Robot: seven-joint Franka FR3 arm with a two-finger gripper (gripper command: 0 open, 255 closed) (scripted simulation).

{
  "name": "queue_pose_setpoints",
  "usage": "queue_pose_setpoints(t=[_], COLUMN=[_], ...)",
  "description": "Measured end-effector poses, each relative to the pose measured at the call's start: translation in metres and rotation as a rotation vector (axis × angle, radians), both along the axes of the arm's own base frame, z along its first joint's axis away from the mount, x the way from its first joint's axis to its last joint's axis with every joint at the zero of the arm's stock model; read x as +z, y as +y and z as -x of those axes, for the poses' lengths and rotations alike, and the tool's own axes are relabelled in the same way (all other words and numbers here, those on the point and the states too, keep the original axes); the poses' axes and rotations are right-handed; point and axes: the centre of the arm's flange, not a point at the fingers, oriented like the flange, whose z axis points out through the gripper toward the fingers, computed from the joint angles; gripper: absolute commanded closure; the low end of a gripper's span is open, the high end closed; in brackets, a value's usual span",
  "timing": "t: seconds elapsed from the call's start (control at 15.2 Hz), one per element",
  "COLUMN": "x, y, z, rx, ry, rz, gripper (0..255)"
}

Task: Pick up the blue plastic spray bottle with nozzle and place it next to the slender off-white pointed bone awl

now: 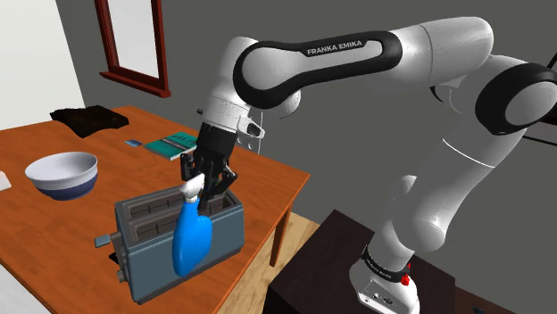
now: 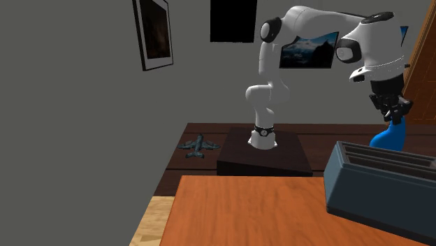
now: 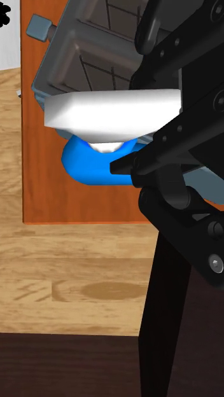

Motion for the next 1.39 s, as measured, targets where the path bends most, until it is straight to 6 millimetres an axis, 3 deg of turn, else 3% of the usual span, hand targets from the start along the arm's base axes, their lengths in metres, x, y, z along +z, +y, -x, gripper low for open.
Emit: queue_pose_setpoints(t=[1.39], x=[-0.109], y=[0.001], z=[0.001], rx=[0.001], ry=[-0.003], rz=[-0.002], gripper=[255])
